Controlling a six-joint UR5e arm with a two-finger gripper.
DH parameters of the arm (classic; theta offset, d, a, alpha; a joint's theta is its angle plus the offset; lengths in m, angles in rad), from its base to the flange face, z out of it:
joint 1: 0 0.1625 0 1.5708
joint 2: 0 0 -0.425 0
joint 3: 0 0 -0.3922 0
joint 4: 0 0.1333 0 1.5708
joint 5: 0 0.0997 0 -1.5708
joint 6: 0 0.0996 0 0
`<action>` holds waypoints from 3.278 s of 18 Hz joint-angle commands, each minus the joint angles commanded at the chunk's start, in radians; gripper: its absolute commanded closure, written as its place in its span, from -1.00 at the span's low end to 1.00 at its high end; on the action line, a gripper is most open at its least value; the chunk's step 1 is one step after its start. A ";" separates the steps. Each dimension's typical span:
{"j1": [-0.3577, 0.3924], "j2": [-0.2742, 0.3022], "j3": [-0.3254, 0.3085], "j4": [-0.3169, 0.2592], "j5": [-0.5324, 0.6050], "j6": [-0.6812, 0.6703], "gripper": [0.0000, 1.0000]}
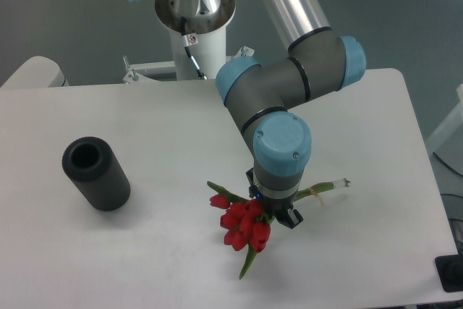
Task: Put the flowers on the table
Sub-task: 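Move the gripper holding the red tulips down toward the table surface, then open the gripper to release the tulips onto the table, then lift the open gripper up and away from the tulips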
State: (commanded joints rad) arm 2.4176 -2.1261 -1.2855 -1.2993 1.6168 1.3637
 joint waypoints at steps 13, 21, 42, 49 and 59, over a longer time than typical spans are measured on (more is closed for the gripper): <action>-0.060 -0.021 -0.003 0.002 0.003 -0.193 0.79; -0.153 -0.029 -0.063 0.000 0.029 -0.368 0.77; -0.161 -0.034 -0.060 0.000 0.020 -0.394 -1.00; -0.094 -0.020 -0.052 0.000 0.011 -0.221 -1.00; 0.081 -0.017 -0.026 -0.002 -0.067 0.228 -1.00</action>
State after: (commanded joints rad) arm 2.4986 -2.1430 -1.3116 -1.3008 1.5495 1.5920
